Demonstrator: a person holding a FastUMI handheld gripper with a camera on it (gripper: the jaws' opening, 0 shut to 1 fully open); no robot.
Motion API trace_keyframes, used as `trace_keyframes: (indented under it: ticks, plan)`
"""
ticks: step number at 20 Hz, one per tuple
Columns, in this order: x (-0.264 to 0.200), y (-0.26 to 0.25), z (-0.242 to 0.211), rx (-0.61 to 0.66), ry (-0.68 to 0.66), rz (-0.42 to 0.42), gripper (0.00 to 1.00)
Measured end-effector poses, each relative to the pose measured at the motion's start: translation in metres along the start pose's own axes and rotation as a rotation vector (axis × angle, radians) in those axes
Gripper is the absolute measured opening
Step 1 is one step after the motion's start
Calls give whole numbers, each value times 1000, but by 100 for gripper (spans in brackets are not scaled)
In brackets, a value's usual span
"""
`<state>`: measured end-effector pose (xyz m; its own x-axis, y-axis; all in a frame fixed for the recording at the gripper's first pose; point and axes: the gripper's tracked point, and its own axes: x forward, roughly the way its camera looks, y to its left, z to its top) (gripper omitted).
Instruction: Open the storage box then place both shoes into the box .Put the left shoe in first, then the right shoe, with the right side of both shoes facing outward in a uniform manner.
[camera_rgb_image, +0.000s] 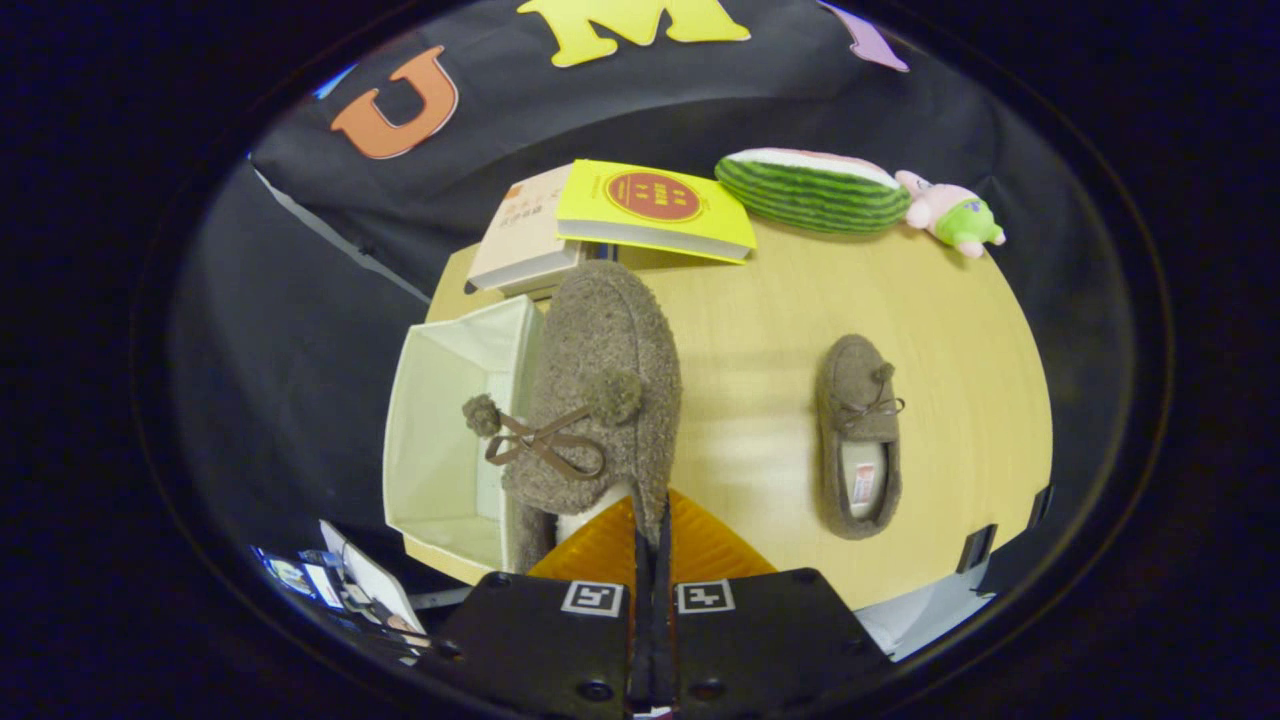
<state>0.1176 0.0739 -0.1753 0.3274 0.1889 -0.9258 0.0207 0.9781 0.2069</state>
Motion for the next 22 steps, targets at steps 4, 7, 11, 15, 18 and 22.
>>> trace_keyframes:
  ticks: [4,7,11,15,18,22]
  plan:
    - [-7,41,6,76,-61,65,6]
    - [-2,65,8,117,-76,108,6]
    - [14,97,10,159,-88,150,6]
    - [38,132,14,115,-105,179,6]
    - [63,156,6,76,-94,170,6]
    - [94,186,-13,39,-59,174,6]
